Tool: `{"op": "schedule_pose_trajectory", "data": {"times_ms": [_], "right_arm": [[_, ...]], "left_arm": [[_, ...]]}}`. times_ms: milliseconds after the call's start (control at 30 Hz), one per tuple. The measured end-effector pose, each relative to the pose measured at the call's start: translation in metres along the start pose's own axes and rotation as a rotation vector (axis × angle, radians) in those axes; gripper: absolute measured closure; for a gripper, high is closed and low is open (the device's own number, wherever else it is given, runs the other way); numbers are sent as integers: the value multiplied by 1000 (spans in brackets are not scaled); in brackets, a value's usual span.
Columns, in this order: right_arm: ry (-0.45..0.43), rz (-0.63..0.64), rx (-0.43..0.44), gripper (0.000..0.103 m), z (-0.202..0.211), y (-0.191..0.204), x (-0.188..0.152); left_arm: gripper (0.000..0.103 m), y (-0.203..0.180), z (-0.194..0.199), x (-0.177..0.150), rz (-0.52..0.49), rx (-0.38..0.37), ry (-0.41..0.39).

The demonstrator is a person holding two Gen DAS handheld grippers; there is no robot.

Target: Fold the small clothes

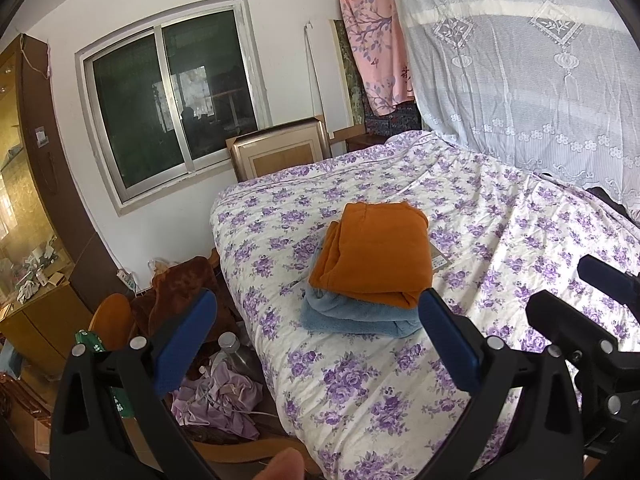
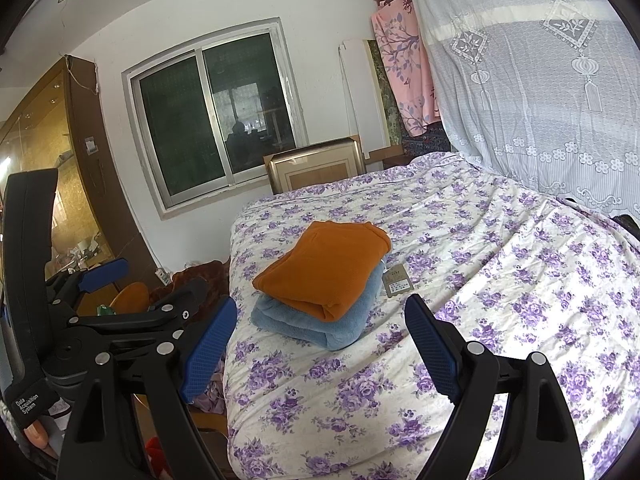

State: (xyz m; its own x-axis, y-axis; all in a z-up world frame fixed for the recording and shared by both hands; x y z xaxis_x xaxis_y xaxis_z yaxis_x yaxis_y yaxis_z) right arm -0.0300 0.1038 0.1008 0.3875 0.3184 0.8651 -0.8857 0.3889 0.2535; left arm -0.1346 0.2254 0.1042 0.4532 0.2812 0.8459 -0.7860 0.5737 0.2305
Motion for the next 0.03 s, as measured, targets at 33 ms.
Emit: {"op": "schedule_pose_trajectory", "data": {"times_ms": [33], "right_arm": [[-1,0,1,16,0,-1,0]], "left_arm": [[4,-1,0,2,-1,-1,0]]}}
Point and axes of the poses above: each gripper's, at about its wrist camera, not at the fingertips, and z roughly against the way its jaws point, y to its left, x to its top, the point moved 1 cm from there along -z, roughly the way its jaws point, and after that the axes turned 7 degrees about x, right-handed, at the moved point
